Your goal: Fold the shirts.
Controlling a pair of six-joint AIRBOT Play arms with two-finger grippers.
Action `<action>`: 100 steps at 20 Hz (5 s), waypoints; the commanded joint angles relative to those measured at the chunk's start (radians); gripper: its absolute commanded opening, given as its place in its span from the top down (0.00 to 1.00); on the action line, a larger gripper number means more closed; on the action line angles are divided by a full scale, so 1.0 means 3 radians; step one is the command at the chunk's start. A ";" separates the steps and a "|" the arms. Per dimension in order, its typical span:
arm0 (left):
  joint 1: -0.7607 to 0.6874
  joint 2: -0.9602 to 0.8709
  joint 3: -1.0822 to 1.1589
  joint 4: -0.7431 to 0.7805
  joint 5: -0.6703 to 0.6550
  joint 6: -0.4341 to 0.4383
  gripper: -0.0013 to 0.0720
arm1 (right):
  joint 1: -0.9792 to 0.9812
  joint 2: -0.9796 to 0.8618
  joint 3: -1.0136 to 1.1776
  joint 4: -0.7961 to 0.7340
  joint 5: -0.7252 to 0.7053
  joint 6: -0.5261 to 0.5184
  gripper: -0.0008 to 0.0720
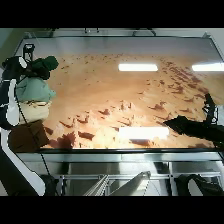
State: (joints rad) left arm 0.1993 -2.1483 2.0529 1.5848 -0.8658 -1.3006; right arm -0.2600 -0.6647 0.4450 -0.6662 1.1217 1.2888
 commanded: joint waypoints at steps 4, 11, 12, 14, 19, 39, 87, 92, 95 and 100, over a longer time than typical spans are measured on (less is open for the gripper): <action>-0.0253 0.0509 0.0042 0.0028 0.0024 -0.0005 0.95 | 0.0001 0.0003 -0.0001 0.0003 0.0001 -0.0023 0.96; -0.0724 0.1822 -0.0198 -0.2033 -0.1283 0.0249 0.96 | 0.0001 0.0003 -0.0001 0.0004 0.0001 -0.0022 0.96; -0.0797 0.1975 -0.0242 -0.2431 -0.1452 0.0248 0.96 | 0.0001 0.0003 -0.0001 0.0004 0.0001 -0.0022 0.96; -0.0942 0.2191 -0.0389 -0.2791 -0.1774 0.0237 0.95 | 0.0001 0.0003 -0.0001 0.0004 0.0001 -0.0022 0.96; -0.1376 0.2407 -0.1274 -0.2700 -0.1976 0.0216 0.96 | 0.0001 0.0001 -0.0001 0.0004 0.0000 -0.0022 0.96; -0.0844 0.1513 -0.2911 -0.2352 -0.1733 0.0483 0.01 | -0.0156 -0.1300 -0.0092 -0.0099 -0.0005 0.0027 0.30; -0.0192 0.1774 -0.1624 -0.3070 -0.2065 0.0587 0.00 | -0.0724 -0.2439 0.2500 0.0977 0.0345 -0.0996 0.33; 0.0027 0.1764 -0.2323 -0.3071 -0.2598 0.0385 0.00 | -0.0757 -0.2403 0.2185 0.0277 0.1091 -0.0994 0.54; -0.0179 0.1949 -0.3129 -0.3076 -0.2347 0.0519 0.01 | -0.0488 -0.2314 0.1452 0.0287 0.0855 -0.1151 0.54; -0.0743 0.1924 -0.3726 -0.3089 -0.1718 0.0558 0.03 | 0.0252 -0.2361 0.0638 0.0343 -0.0047 -0.1164 0.54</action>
State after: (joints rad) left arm 0.0586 -1.5627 1.0286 0.6617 -1.4776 -1.1404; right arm -0.3000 -1.3647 0.7593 -0.5674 1.2518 0.9482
